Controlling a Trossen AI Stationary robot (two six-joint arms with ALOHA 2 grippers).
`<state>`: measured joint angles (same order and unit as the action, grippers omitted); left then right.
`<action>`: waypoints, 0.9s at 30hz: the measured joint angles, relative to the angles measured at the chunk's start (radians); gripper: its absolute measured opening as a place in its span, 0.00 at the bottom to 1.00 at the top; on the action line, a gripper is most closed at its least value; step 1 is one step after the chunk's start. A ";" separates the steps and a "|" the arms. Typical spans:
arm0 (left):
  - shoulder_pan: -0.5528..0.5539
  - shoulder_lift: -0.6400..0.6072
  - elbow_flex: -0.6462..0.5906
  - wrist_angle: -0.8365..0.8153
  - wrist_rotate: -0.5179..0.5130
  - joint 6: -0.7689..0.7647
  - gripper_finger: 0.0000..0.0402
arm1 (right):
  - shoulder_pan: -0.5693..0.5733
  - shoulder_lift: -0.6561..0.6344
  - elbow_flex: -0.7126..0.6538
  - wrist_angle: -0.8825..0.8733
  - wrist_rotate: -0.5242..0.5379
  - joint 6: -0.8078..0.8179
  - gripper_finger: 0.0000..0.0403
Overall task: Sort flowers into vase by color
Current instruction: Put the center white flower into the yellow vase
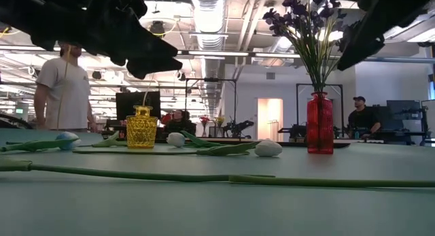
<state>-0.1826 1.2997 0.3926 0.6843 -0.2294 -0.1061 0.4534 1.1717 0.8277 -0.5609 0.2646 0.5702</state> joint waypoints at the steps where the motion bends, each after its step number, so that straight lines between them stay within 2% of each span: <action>1: -0.013 0.012 0.008 0.001 -0.017 -0.013 0.60 | 0.010 0.000 -0.005 0.007 0.000 -0.006 0.79; 8: -0.082 0.160 0.078 0.002 -0.145 -0.073 0.60 | 0.068 0.000 -0.050 0.131 0.000 -0.101 0.78; 12: -0.085 0.291 0.166 -0.006 -0.161 -0.056 0.60 | 0.081 0.001 -0.073 0.152 0.005 -0.136 0.78; 18: -0.025 0.396 0.289 -0.203 -0.162 -0.027 0.60 | 0.084 0.000 -0.100 0.172 0.007 -0.204 0.78; 22: 0.033 0.406 0.314 -0.326 -0.131 -0.066 0.60 | 0.082 0.000 -0.121 0.194 0.006 -0.272 0.78; 27: 0.082 0.403 0.290 -0.338 -0.014 -0.080 0.60 | 0.082 0.000 -0.127 0.207 0.000 -0.330 0.78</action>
<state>-0.1001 1.7027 0.6831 0.3467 -0.2429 -0.1864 0.5350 1.1721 0.7010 -0.3542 0.2642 0.2397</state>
